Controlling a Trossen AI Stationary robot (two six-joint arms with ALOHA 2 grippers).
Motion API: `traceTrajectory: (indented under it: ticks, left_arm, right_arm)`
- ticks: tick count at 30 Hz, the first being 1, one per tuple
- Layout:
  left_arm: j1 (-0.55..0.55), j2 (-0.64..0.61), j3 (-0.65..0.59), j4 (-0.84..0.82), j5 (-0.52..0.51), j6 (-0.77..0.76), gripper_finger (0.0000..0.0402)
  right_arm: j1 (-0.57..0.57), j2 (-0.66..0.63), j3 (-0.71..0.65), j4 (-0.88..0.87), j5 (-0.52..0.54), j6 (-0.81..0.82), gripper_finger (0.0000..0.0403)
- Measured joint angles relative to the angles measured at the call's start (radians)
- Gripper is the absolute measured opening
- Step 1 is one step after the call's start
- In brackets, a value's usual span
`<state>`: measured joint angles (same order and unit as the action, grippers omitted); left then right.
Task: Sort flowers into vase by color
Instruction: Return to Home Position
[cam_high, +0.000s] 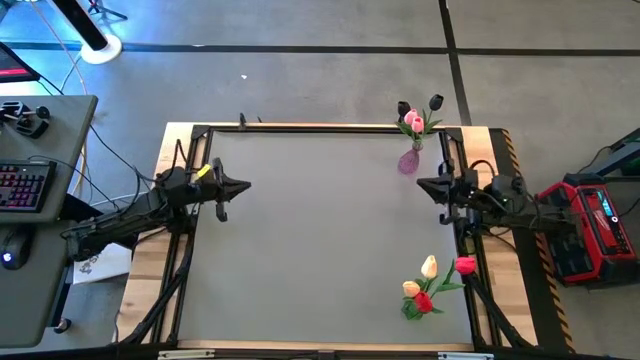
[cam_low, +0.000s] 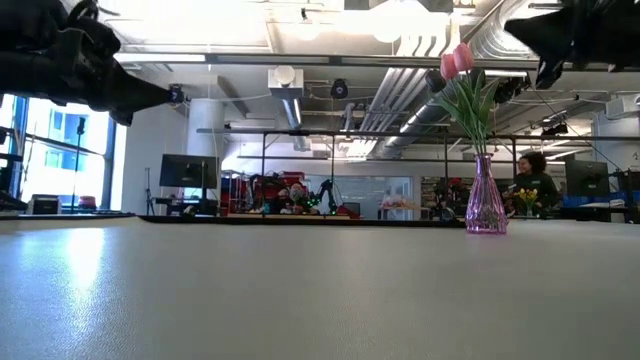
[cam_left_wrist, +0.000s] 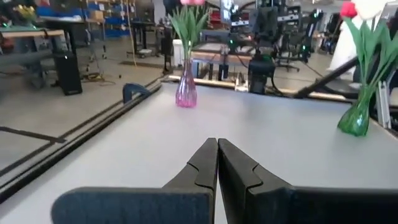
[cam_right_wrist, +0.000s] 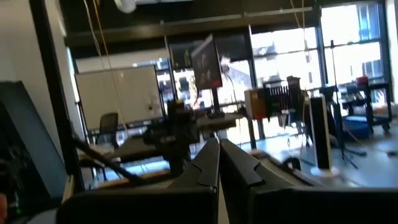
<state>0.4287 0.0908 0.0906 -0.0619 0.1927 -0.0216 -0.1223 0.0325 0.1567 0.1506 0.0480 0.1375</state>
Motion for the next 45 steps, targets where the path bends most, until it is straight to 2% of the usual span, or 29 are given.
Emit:
traceTrajectory:
  ticks: [4,9,14,18,26,31,35,45]
  left_arm:
    - [0.023,0.018,0.0,0.015,0.009,0.039,0.0]
    - [0.107,0.0,0.049,0.028,0.032,0.059,0.0]
    - [0.194,-0.002,0.058,0.016,0.16,0.051,0.0]
    - [0.227,-0.002,0.016,0.04,0.244,0.015,0.0]
    - [0.216,-0.002,-0.073,0.22,0.246,-0.075,0.0]
    - [0.21,-0.002,-0.079,0.219,0.246,-0.073,0.0]
    - [0.181,0.013,-0.079,0.19,0.247,-0.062,0.0]
    - [0.141,0.133,-0.079,0.224,0.242,0.015,0.0]
  right_arm:
    - [0.0,-0.002,-0.007,-0.022,0.014,-0.009,0.0]
    - [0.0,-0.002,0.035,-0.044,0.016,-0.054,0.0]
    - [0.0,-0.001,0.078,-0.118,0.019,-0.095,0.0]
    - [0.0,-0.001,0.07,-0.121,0.019,-0.093,0.0]
    - [0.0,-0.001,0.021,-0.11,0.03,-0.039,0.0]
    - [0.0,0.0,-0.069,0.027,0.037,-0.011,0.0]
    - [0.001,0.001,-0.146,0.12,0.107,-0.004,0.0]
    - [0.001,-0.002,-0.137,0.087,0.105,-0.093,0.0]
